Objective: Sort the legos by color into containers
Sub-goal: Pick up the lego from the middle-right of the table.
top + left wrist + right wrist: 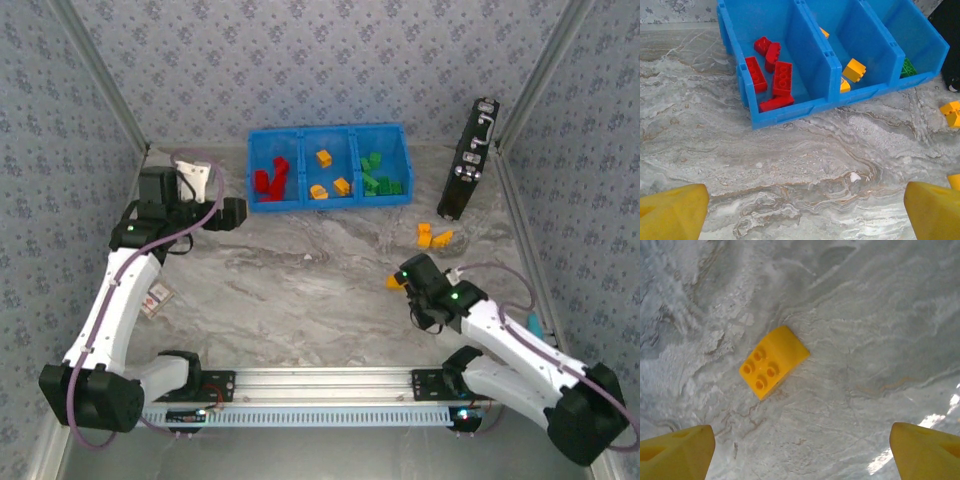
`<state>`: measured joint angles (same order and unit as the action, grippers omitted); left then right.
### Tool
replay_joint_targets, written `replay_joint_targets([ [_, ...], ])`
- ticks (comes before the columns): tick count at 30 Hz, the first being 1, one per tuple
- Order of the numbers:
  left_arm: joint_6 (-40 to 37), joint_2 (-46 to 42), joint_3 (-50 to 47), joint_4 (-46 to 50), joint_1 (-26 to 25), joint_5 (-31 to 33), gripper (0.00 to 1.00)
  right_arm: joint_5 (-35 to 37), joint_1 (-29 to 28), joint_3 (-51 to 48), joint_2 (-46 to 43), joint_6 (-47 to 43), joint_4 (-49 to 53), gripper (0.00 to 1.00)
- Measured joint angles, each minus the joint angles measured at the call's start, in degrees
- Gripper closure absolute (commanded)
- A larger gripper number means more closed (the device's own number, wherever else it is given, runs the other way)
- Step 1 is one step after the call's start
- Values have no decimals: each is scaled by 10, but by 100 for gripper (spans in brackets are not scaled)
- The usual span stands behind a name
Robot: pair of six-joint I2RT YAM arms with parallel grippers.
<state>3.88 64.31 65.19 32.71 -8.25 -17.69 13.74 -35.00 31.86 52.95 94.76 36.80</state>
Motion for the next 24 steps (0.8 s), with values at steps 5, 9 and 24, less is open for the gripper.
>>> replay_joint_targets([
  [5,-14,0,0,-4,-13,30,0,3,-1,15,83,115,-54,11],
  [9,-35,0,0,-9,-28,64,0,-6,8,34,137,172,-62,12],
  [24,-91,-18,-38,-34,-45,141,0,-70,80,102,268,171,-92,18],
])
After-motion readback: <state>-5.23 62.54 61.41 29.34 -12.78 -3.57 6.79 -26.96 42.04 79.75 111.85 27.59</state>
